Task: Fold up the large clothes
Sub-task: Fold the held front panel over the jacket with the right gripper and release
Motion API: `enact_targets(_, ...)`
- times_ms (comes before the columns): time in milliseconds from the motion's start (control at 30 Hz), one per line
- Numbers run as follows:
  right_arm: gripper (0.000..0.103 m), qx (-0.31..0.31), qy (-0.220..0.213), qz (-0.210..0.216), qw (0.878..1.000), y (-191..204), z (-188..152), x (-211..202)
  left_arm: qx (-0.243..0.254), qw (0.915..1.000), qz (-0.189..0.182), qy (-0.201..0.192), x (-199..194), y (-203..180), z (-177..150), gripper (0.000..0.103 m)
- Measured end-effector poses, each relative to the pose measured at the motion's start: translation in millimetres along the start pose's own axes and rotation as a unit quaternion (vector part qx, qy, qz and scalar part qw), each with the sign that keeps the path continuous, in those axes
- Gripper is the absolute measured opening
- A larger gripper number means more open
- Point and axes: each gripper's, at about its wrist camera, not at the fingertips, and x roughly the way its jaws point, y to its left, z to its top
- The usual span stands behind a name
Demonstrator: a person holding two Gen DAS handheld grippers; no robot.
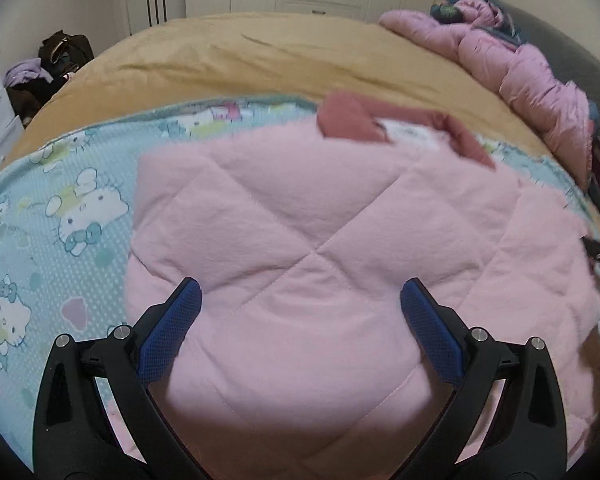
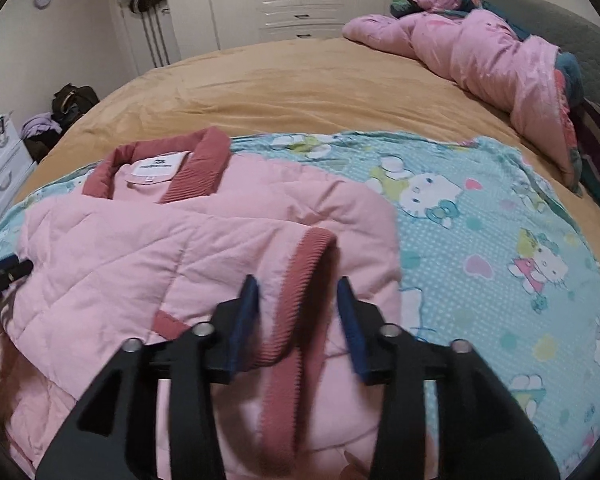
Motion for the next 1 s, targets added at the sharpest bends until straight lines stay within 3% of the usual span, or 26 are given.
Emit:
enact_targets(67, 0.045, 0.004, -0.001, -0.001, 1.0, -3, 2, -8, 0.007, 0.9999, 0.01, 0.0, 2, -2, -3, 0.094)
enact_targets(167, 0.052, 0.007, -0.042, -0.009, 0.999, -2, 7, -36, 0.007, 0.9999, 0.013, 0.003, 4, -3, -2, 0.095)
enact_targets(300, 0.07, 0.014, -0.087, 0.076, 0.993, 16, 15, -66, 0.008, 0.9999, 0.013, 0.005, 8, -2, -4, 0.095)
enact_targets(367, 0.07, -0.016, -0.064, 0.092, 0.994, 42, 19, -62, 0.006, 0.9998, 0.014, 0.01, 10, -2, -5, 0.095)
enact_targets(533, 0.073, -0.095, 0.04, 0.028, 0.994, 92, 20, -1, -0.002, 0.9998, 0.01, 0.019, 14, 1, -6, 0.095)
enact_targets(600, 0.084, -0.104, 0.079, 0.016, 0.991, 96, 11, 27, -0.003, 0.9997, 0.008, 0.023, 17, 2, -6, 0.095)
enact_targets(633, 0.085, -0.102, 0.096, 0.02, 0.99, 94, 7, 42, -0.002, 0.9996, 0.009, 0.025, 18, 2, -7, 0.095)
enact_targets(767, 0.089, -0.079, 0.129, 0.044, 0.988, 85, 2, 66, 0.001, 0.9995, 0.018, 0.026, 24, 0, -9, 0.095)
enact_targets(1000, 0.091, -0.089, 0.136, 0.029, 0.986, 90, -2, 82, -0.012, 0.9994, 0.012, 0.031, 35, 4, -10, 0.095)
